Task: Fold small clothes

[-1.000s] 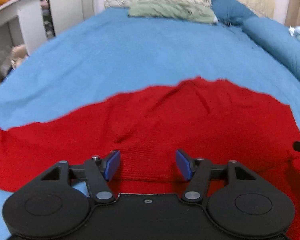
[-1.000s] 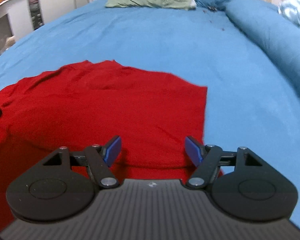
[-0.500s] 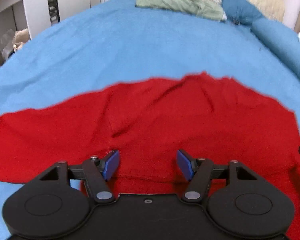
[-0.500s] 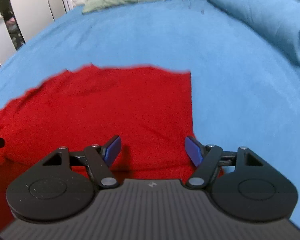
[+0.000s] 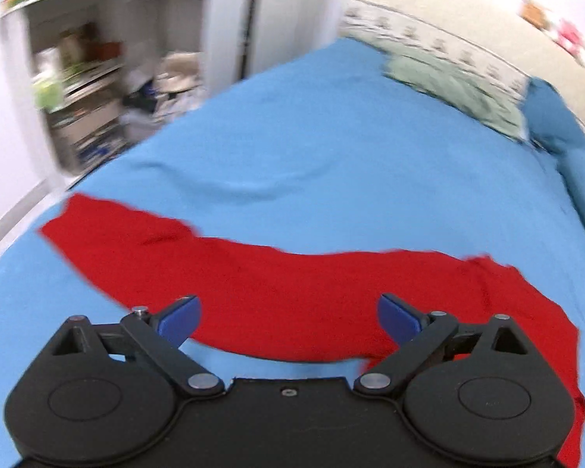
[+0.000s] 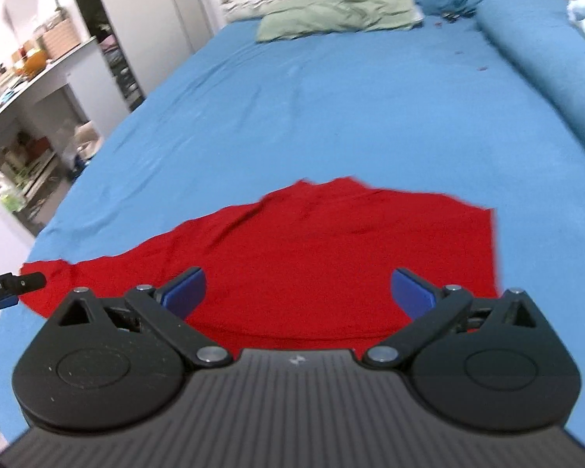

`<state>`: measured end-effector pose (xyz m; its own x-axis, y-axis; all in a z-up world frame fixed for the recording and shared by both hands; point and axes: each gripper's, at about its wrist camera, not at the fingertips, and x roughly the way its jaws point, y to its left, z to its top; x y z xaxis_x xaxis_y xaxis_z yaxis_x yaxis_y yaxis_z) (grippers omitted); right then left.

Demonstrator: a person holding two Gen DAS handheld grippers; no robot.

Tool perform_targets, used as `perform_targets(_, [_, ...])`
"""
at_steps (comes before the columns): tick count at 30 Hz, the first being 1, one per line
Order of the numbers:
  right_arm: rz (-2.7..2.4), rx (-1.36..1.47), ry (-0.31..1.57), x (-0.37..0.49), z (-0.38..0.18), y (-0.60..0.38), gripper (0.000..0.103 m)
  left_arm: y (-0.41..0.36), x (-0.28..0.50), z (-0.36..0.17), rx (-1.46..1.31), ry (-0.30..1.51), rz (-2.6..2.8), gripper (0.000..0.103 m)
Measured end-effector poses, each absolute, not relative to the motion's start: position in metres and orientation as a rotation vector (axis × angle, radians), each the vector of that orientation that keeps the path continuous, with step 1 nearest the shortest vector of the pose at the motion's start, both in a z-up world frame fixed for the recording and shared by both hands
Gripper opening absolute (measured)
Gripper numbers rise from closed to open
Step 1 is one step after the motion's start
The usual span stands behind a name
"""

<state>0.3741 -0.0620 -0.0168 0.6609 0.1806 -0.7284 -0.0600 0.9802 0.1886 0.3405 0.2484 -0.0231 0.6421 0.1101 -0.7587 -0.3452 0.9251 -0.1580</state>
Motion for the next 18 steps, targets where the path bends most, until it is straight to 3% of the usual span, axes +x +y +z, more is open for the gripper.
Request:
perform_targets(11, [0.107, 0.162, 0.930, 0.390, -0.089, 0.049, 0.103, 0.404, 0.352, -0.075, -0.461, 0.831, 0.419, 0.096])
perform_targets(18, [0.066, 0.129, 0.933, 0.387, -0.117, 0.091, 0.103, 0.444, 0.363, -0.107, -0.469, 0.834, 0.418, 0.072])
